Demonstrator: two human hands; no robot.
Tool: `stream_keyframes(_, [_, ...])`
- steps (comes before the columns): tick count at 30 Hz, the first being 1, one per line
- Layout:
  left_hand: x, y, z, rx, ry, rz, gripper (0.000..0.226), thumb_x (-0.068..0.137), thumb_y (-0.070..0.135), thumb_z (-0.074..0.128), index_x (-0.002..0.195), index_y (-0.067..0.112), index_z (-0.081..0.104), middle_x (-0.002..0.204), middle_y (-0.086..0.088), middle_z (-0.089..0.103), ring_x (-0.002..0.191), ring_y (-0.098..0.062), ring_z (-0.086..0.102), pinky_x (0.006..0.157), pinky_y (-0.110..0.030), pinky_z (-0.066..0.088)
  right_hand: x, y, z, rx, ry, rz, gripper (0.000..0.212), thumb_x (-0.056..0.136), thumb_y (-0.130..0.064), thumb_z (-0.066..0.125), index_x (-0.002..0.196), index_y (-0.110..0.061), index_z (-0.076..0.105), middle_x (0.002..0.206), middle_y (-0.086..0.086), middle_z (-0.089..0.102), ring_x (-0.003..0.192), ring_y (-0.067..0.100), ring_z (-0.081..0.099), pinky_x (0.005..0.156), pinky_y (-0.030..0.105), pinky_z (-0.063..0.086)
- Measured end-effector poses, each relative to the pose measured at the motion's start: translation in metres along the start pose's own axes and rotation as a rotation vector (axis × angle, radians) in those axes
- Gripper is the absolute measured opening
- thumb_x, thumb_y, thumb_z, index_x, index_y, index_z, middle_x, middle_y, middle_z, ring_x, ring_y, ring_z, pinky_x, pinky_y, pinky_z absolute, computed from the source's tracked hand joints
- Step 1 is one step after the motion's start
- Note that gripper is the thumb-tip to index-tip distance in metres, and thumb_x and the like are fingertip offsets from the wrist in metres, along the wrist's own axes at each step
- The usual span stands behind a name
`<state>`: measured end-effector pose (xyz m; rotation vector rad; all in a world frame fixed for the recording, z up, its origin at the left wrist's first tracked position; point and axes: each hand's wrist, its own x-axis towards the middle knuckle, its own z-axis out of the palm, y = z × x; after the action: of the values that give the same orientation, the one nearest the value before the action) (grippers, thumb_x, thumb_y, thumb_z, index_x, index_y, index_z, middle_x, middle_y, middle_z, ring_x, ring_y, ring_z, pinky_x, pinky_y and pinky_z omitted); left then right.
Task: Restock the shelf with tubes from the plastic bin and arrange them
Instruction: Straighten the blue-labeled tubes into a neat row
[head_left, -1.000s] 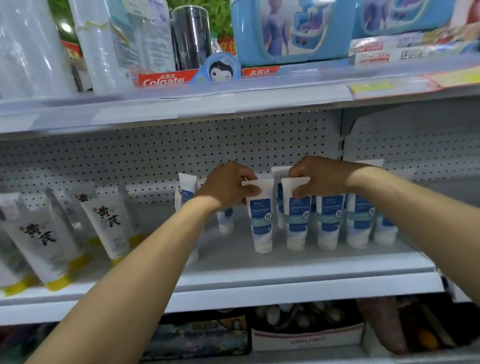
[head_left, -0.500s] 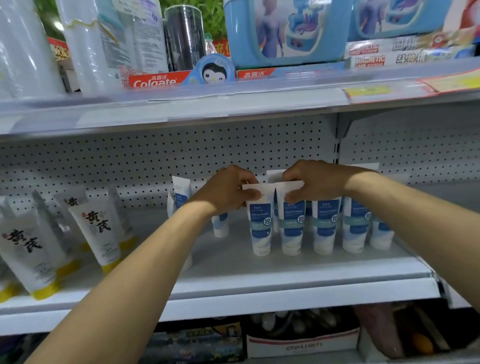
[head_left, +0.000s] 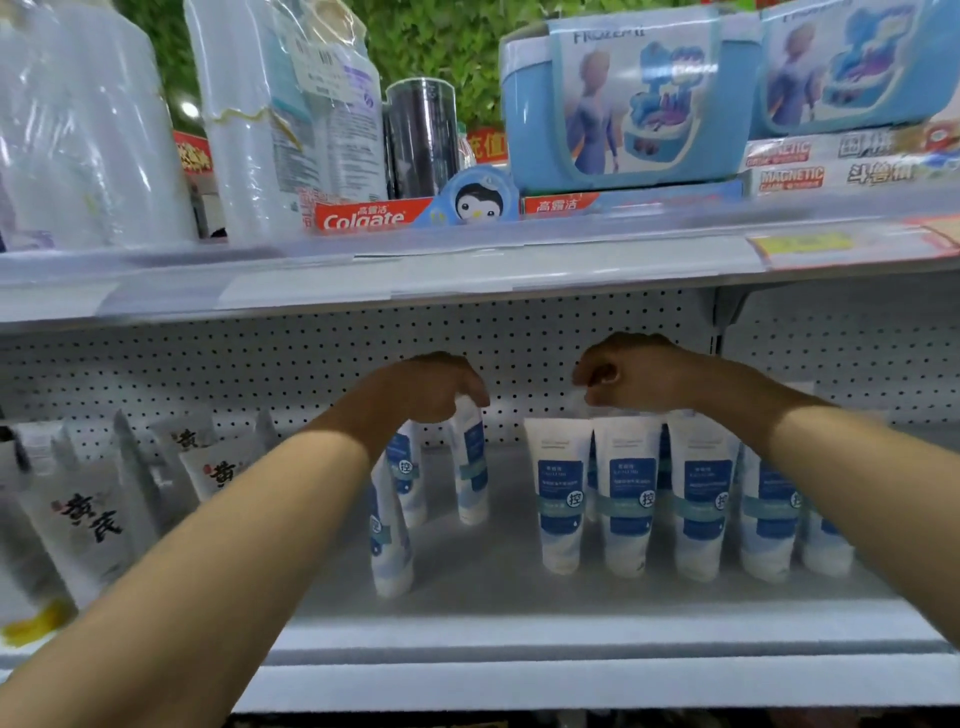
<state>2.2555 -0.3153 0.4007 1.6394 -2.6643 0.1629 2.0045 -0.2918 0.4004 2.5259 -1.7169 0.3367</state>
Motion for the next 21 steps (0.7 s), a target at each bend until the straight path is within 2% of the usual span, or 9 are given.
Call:
stream_keyframes(2, [0.007, -0.008, 0.002, -0.053, -0.006, -0.006, 0.042, 0.095, -0.001, 0.043, 0.118, 0.026, 0.066, 0.129, 0.001, 0.057, 0.116, -0.021, 0.054, 0.099, -0.03, 0.044, 0.004, -0.005, 0.0, -0.04, -0.062, 0.01, 0.039, 0.093, -0.04, 0.057, 0.129, -0.025, 0.057, 0.132, -0.004, 0.05, 0.116, 0.015, 0.051, 0.105, 0.033, 0.038])
stream_keyframes(5, [0.012, -0.005, 0.0, -0.335, -0.016, -0.106, 0.028, 0.094, 0.01, 0.049, 0.1, 0.018, 0.075, 0.101, 0.002, 0.069, 0.091, -0.02, 0.066, 0.085, -0.031, 0.053, 0.008, -0.007, 0.0, -0.056, -0.101, 0.012, 0.043, 0.092, -0.041, 0.058, 0.131, -0.021, 0.055, 0.132, -0.004, 0.048, 0.115, 0.016, 0.051, 0.1, 0.029, 0.039])
stream_keyframes(7, [0.013, 0.002, -0.002, -0.412, -0.03, -0.174, 0.021, 0.09, 0.022, 0.058, 0.099, 0.011, 0.074, 0.098, -0.006, 0.073, 0.085, -0.021, 0.069, 0.076, -0.03, 0.053, 0.011, -0.007, 0.001, -0.074, -0.113, 0.005, 0.042, 0.092, -0.037, 0.059, 0.131, -0.02, 0.055, 0.132, -0.003, 0.048, 0.116, 0.017, 0.05, 0.1, 0.03, 0.04])
stream_keyframes(9, [0.012, 0.006, 0.0, -0.37, -0.022, -0.162, 0.031, 0.087, 0.032, 0.063, 0.099, 0.005, 0.071, 0.097, -0.011, 0.071, 0.083, -0.022, 0.068, 0.07, -0.03, 0.055, 0.014, -0.005, 0.003, -0.072, -0.132, 0.002, 0.039, 0.091, -0.03, 0.06, 0.128, -0.017, 0.057, 0.128, -0.002, 0.05, 0.113, 0.018, 0.052, 0.099, 0.033, 0.044])
stream_keyframes(11, [0.012, 0.008, 0.005, -0.296, 0.016, -0.07, 0.027, 0.085, 0.023, 0.07, 0.104, 0.004, 0.068, 0.105, -0.011, 0.063, 0.081, -0.023, 0.065, 0.064, -0.028, 0.057, 0.018, -0.003, 0.005, -0.061, -0.138, -0.008, 0.029, 0.089, -0.026, 0.063, 0.116, -0.013, 0.064, 0.114, 0.001, 0.057, 0.103, 0.019, 0.057, 0.091, 0.035, 0.05])
stream_keyframes(13, [0.012, 0.012, 0.007, -0.332, 0.069, -0.018, 0.031, 0.081, 0.004, 0.071, 0.111, 0.01, 0.062, 0.107, -0.009, 0.055, 0.079, -0.025, 0.063, 0.064, -0.033, 0.058, 0.022, 0.002, 0.008, -0.028, -0.125, -0.034, 0.01, 0.086, -0.023, 0.067, 0.084, -0.013, 0.068, 0.088, -0.001, 0.059, 0.081, 0.015, 0.057, 0.073, 0.029, 0.048])
stream_keyframes(15, [0.017, 0.017, 0.006, -0.465, 0.097, -0.027, 0.045, 0.077, -0.003, 0.073, 0.115, 0.015, 0.058, 0.099, -0.015, 0.061, 0.07, -0.025, 0.063, 0.067, -0.04, 0.058, 0.023, 0.005, 0.007, 0.02, -0.125, -0.053, 0.025, 0.083, -0.022, 0.07, 0.062, -0.024, 0.058, 0.068, -0.007, 0.05, 0.064, 0.01, 0.048, 0.062, 0.026, 0.039])
stream_keyframes(19, [0.026, 0.031, 0.007, -0.691, 0.131, -0.026, 0.043, 0.076, -0.005, 0.075, 0.114, 0.011, 0.063, 0.095, -0.014, 0.062, 0.071, -0.028, 0.066, 0.07, -0.035, 0.06, 0.024, 0.007, 0.006, 0.053, -0.12, -0.074, 0.015, 0.081, -0.022, 0.072, 0.071, -0.011, 0.069, 0.063, -0.007, 0.052, 0.06, 0.01, 0.047, 0.059, 0.025, 0.039])
stream_keyframes(21, [0.031, 0.037, 0.011, -0.733, 0.142, -0.012, 0.034, 0.078, -0.006, 0.073, 0.11, 0.002, 0.066, 0.101, -0.019, 0.067, 0.081, -0.033, 0.069, 0.074, -0.037, 0.06, 0.025, 0.007, 0.007, 0.056, -0.12, -0.075, 0.014, 0.082, -0.023, 0.072, 0.07, -0.018, 0.066, 0.066, -0.011, 0.053, 0.061, 0.007, 0.047, 0.059, 0.024, 0.039])
